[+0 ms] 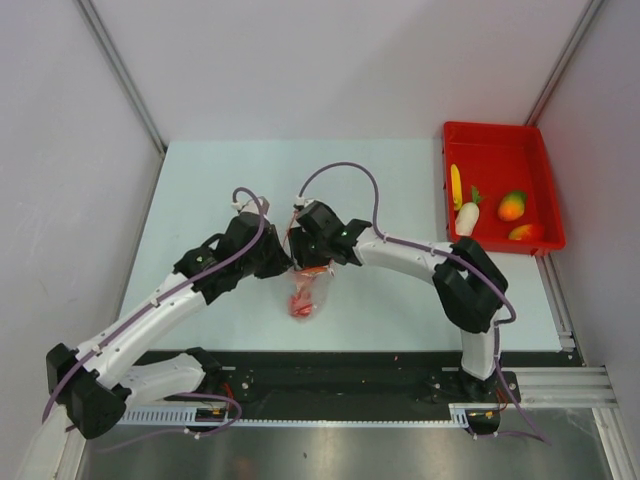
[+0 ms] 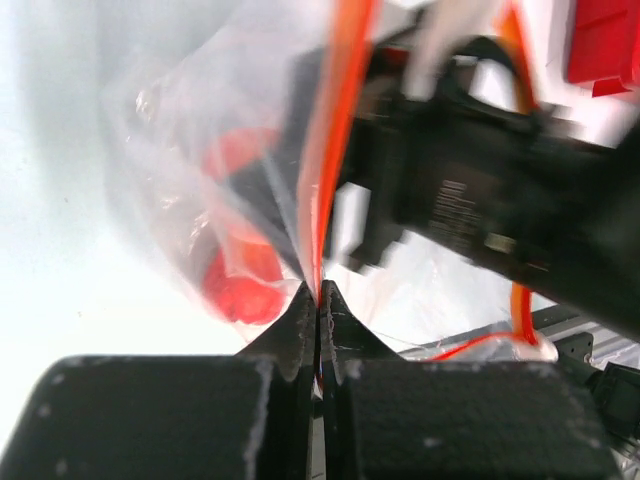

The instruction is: Open the zip-top bag and remove the fake food

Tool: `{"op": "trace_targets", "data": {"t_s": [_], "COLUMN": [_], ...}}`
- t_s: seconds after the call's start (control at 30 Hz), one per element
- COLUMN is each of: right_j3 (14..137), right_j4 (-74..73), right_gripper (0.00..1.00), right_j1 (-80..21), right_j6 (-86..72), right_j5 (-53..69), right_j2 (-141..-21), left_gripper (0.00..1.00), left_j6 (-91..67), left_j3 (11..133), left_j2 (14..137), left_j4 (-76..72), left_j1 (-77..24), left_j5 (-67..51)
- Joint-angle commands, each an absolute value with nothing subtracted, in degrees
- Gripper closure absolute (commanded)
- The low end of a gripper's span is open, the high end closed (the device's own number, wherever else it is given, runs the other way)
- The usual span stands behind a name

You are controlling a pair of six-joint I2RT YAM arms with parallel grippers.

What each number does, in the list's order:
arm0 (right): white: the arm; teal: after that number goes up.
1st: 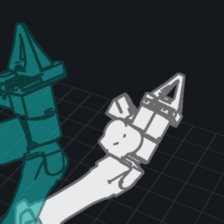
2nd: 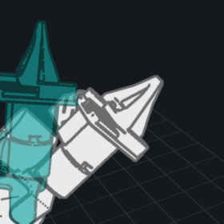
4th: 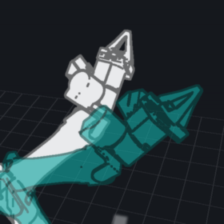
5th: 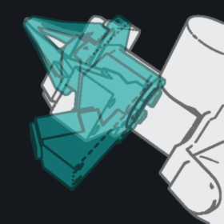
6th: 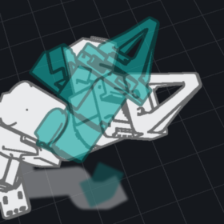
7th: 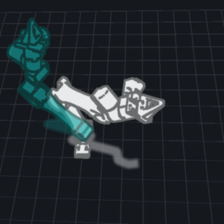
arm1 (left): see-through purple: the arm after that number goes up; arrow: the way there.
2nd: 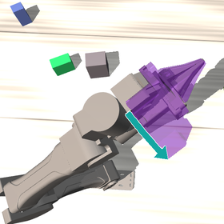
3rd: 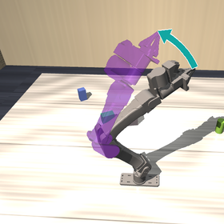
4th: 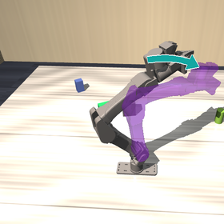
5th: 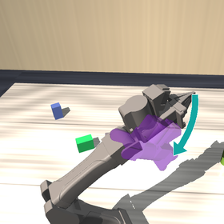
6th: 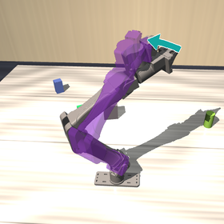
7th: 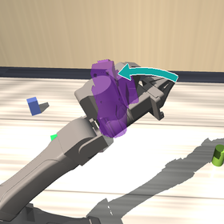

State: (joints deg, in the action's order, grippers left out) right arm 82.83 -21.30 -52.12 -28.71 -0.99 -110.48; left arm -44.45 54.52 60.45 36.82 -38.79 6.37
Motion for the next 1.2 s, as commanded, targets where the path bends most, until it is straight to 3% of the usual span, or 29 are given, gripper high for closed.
{"op": "trace_targets", "data": {"t_s": [0.0,0.27,0.57,0.7,1.0,1.17], "right_j3": [83.2,83.2,83.3,83.2,83.2,83.2], "right_j4": [-24.7,-20.9,-18.2,-12.9,-8.7,-17.4], "right_gripper": [0.94,0.94,0.95,0.95,0.94,0.93], "right_j1": [-51.9,-51.1,-49.2,-48.1,-35.0,-22.7], "right_j6": [-28.7,-30.5,-46.5,-49.2,-65.1,-55.1], "right_j5": [-1.0,4.3,5.0,12.5,35.9,32.4], "right_j2": [-101.9,-92.3,-90.4,-88.1,-81.2,-79.6], "left_gripper": [1.00,1.00,1.00,1.00,1.00,1.00], "left_j6": [-43.6,-45.3,-46.3,-46.7,-46.0,-44.3], "left_j3": [54.7,52.3,52.4,52.6,53.7,55.5], "left_j2": [57.9,57.2,58.3,59.1,58.6,59.0], "left_j4": [38.4,34.9,30.9,31.5,34.5,35.9], "left_j1": [-38.0,-37.8,-39.4,-40.0,-39.9,-39.9], "left_j5": [9.1,5.9,3.5,4.5,8.7,10.5]}}
